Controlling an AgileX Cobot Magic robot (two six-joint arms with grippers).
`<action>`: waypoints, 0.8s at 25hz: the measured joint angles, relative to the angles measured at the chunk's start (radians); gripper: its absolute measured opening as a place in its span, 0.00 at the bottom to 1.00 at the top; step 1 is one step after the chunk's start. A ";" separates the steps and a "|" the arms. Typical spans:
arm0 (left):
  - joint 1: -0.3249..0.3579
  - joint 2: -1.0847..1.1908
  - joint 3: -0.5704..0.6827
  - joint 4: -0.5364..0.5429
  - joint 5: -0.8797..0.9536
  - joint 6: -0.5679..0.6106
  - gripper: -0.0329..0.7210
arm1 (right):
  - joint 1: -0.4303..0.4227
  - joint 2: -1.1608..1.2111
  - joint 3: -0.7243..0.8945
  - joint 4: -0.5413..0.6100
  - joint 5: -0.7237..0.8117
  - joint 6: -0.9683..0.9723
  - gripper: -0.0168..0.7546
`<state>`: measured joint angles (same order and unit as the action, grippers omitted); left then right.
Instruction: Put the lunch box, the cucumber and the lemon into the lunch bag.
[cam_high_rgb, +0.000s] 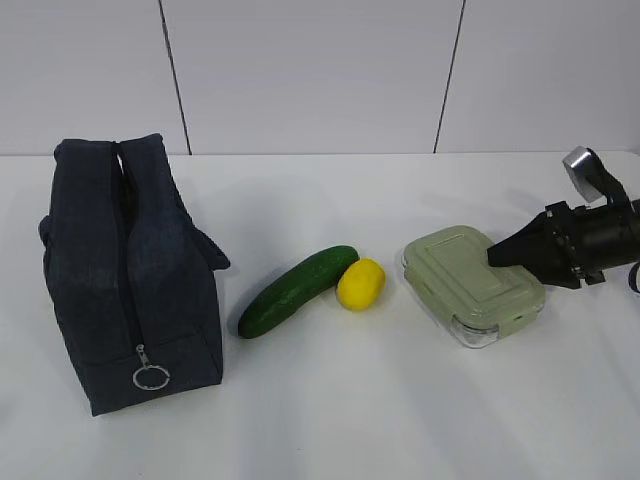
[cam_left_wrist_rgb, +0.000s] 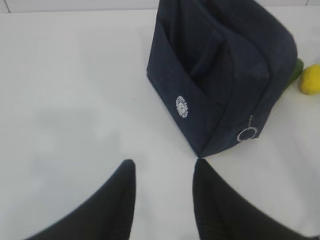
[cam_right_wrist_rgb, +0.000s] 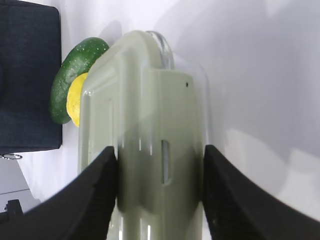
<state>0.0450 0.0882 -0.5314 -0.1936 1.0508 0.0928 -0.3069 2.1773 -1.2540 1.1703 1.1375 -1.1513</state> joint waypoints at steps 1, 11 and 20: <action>0.000 0.014 0.000 -0.021 -0.021 0.000 0.44 | 0.003 0.000 0.000 0.000 0.000 0.000 0.54; 0.000 0.340 -0.002 -0.282 -0.283 -0.081 0.56 | 0.005 0.000 0.000 0.007 0.000 0.000 0.54; 0.000 0.604 -0.008 -0.445 -0.427 -0.043 0.56 | 0.005 -0.010 0.000 0.030 0.000 0.000 0.54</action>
<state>0.0450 0.6921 -0.5393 -0.6387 0.6235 0.0495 -0.3020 2.1678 -1.2540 1.2001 1.1375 -1.1513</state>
